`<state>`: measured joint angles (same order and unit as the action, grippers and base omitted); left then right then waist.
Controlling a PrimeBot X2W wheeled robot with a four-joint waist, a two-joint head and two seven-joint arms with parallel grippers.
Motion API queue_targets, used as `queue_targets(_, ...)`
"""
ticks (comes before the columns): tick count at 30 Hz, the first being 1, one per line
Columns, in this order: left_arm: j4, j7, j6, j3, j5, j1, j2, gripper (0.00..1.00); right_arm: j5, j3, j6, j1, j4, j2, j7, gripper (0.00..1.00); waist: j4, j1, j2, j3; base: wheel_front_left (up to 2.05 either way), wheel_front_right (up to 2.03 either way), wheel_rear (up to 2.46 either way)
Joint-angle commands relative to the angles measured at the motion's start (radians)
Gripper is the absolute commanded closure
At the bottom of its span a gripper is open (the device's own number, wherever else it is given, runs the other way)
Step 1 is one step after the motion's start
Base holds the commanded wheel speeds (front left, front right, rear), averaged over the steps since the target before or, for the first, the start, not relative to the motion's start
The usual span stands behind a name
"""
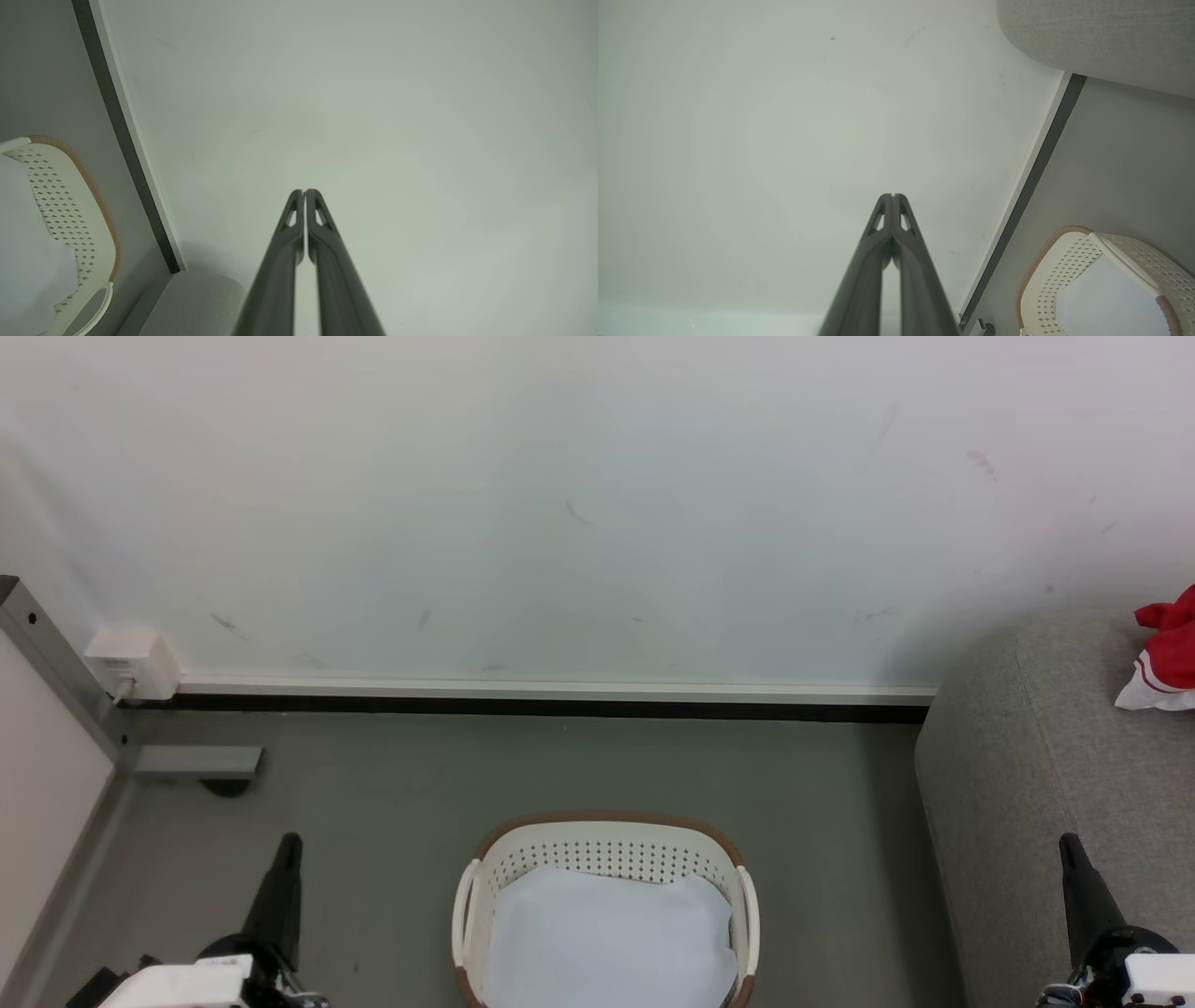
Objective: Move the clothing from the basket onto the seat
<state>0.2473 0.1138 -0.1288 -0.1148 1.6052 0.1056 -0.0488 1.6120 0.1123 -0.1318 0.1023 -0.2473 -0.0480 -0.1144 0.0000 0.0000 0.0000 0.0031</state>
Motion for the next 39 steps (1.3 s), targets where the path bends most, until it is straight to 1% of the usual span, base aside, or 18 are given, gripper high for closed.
queue_targets(1,-0.004,0.004,-0.005,-0.002,0.014,0.007,-0.002,1.00,0.002,0.004,0.002,0.014,0.005,-0.004,-0.003,1.00,0.000,0.0000,0.0000,0.000,0.00,0.00,0.00)
queue_targets(39,-0.004,0.004,-0.005,-0.002,0.014,0.007,-0.002,1.00,0.002,0.004,0.002,0.014,0.005,-0.004,-0.003,1.00,0.000,0.0000,0.0000,0.000,0.00,0.00,0.00)
